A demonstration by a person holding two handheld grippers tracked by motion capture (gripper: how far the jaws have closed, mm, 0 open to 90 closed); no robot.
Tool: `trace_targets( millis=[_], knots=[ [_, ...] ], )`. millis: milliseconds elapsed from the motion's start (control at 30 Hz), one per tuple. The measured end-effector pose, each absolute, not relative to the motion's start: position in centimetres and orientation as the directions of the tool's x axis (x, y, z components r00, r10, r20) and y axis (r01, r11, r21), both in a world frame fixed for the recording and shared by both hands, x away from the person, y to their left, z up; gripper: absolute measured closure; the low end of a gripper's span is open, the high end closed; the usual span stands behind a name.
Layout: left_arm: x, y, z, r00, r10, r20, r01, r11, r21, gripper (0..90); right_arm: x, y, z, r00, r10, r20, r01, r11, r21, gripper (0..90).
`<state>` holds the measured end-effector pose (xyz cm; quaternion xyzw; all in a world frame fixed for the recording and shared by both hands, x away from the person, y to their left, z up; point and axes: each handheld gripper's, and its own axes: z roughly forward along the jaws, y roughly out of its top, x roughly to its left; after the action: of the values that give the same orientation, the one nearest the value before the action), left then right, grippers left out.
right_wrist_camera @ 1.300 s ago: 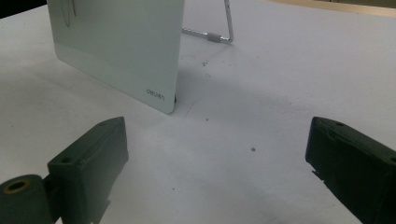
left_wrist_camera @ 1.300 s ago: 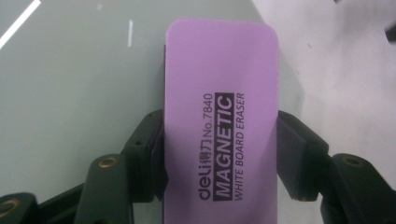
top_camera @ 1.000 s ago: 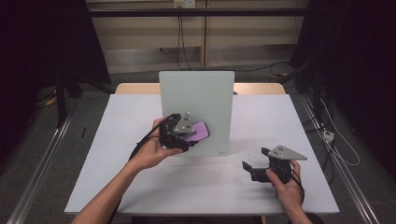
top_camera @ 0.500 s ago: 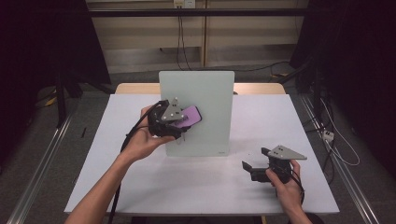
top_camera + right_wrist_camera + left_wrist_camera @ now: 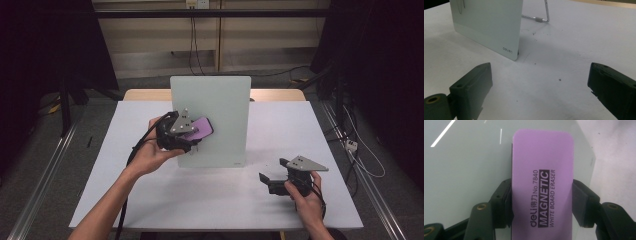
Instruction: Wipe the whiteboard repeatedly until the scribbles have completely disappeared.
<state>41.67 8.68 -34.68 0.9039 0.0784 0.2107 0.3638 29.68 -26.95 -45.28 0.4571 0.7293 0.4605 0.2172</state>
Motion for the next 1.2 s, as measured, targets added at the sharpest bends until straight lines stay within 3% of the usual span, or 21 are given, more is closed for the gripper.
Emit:
trace_targets(
  millis=[400, 867, 1200],
  knots=[
    [40.9, 8.1, -36.9, 0.926, 0.239, 0.293, -0.005, -0.767, 0.642, 41.0, 29.7, -26.9, -45.3, -0.489, 0.866, 0.107, 0.469, 0.158, 0.869, 5.8],
    [42.1, 11.6, -33.6, 0.881, 0.366, 0.3, 0.037, -0.686, 0.727, 41.0, 29.7, -26.9, -45.3, -0.49, 0.865, 0.106, 0.468, 0.158, 0.87, 5.8],
    [41.6, 11.3, -34.6, 0.886, 0.338, 0.318, 0.035, -0.731, 0.682, 40.9, 29.8, -26.8, -45.3, -0.496, 0.862, 0.105, 0.465, 0.162, 0.87, 5.8]
  ],
)
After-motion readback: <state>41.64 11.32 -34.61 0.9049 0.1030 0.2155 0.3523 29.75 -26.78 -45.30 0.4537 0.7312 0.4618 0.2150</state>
